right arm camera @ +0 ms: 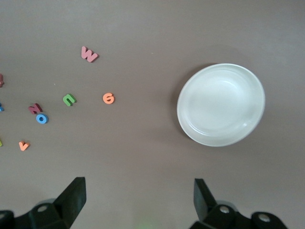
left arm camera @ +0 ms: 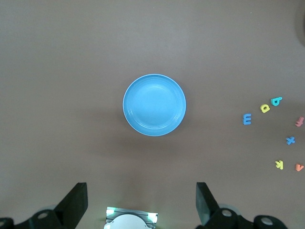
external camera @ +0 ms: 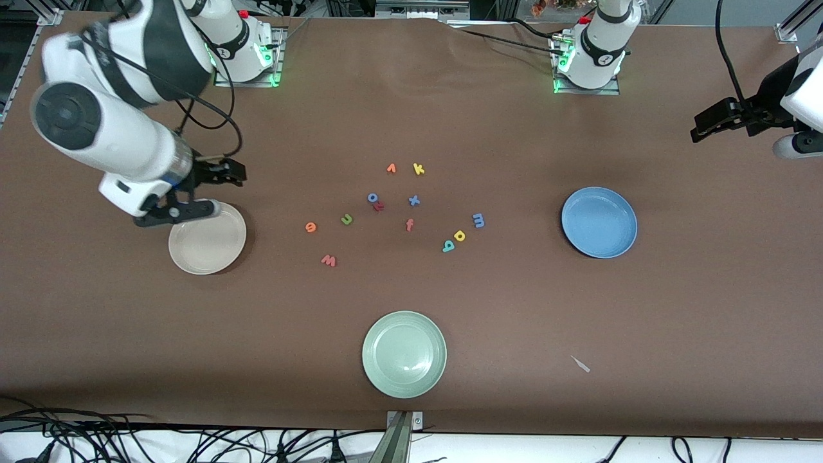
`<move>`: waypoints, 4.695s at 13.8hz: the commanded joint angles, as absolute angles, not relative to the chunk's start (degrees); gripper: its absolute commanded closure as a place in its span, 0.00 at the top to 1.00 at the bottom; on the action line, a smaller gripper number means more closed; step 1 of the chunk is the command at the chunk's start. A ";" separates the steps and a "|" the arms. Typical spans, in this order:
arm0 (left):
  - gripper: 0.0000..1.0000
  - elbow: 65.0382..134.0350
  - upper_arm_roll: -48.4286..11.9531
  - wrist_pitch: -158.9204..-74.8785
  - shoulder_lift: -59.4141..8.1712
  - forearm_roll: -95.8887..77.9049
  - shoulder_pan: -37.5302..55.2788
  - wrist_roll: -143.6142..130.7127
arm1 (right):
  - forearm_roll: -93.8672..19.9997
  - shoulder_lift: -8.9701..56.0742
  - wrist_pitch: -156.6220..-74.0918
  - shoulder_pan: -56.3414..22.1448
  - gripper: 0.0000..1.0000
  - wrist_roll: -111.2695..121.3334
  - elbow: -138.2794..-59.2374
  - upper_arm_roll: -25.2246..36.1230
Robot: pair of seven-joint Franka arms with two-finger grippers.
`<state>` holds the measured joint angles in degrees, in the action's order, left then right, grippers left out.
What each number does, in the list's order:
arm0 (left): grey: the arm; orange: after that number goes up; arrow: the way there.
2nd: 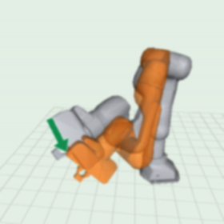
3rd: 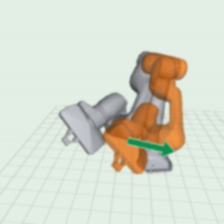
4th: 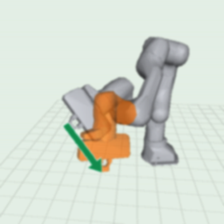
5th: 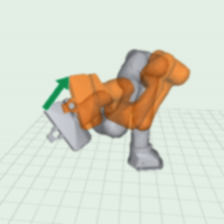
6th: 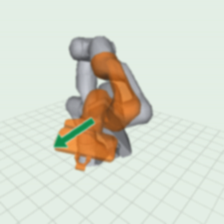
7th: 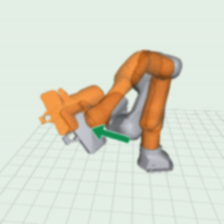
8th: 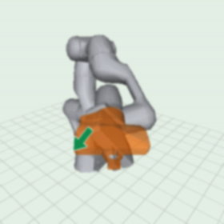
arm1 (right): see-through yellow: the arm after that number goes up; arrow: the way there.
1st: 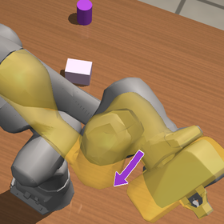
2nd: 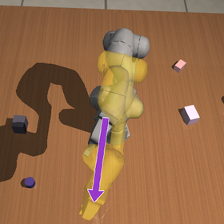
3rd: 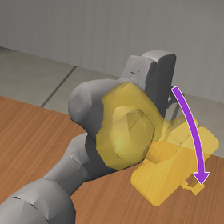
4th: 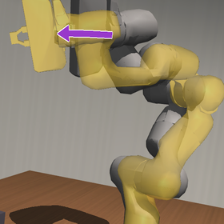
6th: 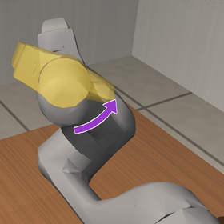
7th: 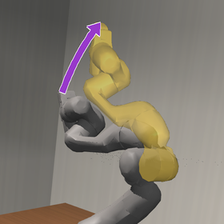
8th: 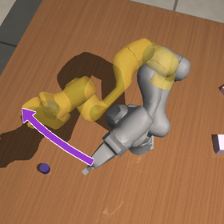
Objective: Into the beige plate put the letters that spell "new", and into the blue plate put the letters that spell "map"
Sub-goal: 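Reach the right gripper to the orange 6 while the left gripper reaches the blue m, then grasp the orange 6 with the right gripper while the left gripper grasps the m, then carry the 6 to the white plate while the left gripper carries m to blue plate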
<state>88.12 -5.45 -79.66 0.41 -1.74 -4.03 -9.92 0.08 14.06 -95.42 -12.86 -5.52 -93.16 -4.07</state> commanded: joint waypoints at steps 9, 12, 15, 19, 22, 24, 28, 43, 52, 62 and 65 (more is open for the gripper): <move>1.00 94.64 -9.23 -85.68 -2.28 -2.81 -2.12 -7.39 | -0.53 16.17 -130.57 -15.99 1.00 -11.60 -117.31 -3.87; 1.00 98.07 -9.93 -91.46 -6.57 -3.16 2.18 -7.47 | -0.53 19.50 -135.95 -18.18 1.00 -16.68 -118.65 -3.87; 1.00 103.78 -10.46 -102.28 -8.96 -3.34 5.00 -8.35 | -0.53 23.63 -141.84 -20.12 1.00 -22.22 -118.30 -3.87; 1.00 107.92 -10.55 -112.38 -12.74 -8.06 7.38 -7.39 | -0.53 28.81 -146.33 -20.30 1.00 -24.60 -117.43 -3.87; 1.00 113.46 -11.94 -124.16 -14.40 -9.05 9.13 -8.17 | -0.53 30.14 -145.90 -21.27 1.00 -26.89 -115.67 -3.87; 1.00 114.08 -12.04 -128.12 -17.03 -9.14 10.89 -8.44 | -0.53 30.59 -145.72 -21.27 0.99 -26.98 -115.49 -3.87; 1.00 114.17 -11.87 -135.34 -23.19 -9.05 15.98 -10.36 | -0.53 31.29 -145.72 -21.97 0.80 -28.56 -115.49 -3.87; 0.67 112.24 -4.66 -142.65 -32.87 -8.70 27.94 -15.91 | -0.53 31.73 -144.93 -21.88 0.30 -29.09 -114.52 -3.87; 0.49 111.18 -3.34 -144.58 -34.72 -8.44 29.44 -15.56 | -0.61 32.78 -143.63 -21.97 0.16 -30.49 -112.33 -3.87; 0.25 112.06 -3.16 -142.40 -31.13 -6.07 27.44 -15.56 | -0.35 30.15 -120.24 -18.46 0.12 -14.44 -103.36 0.78; 0.24 114.16 -3.34 -139.05 -25.25 -5.98 20.68 -13.99 | 0.35 29.27 -116.64 -18.46 0.12 -8.11 -103.36 5.17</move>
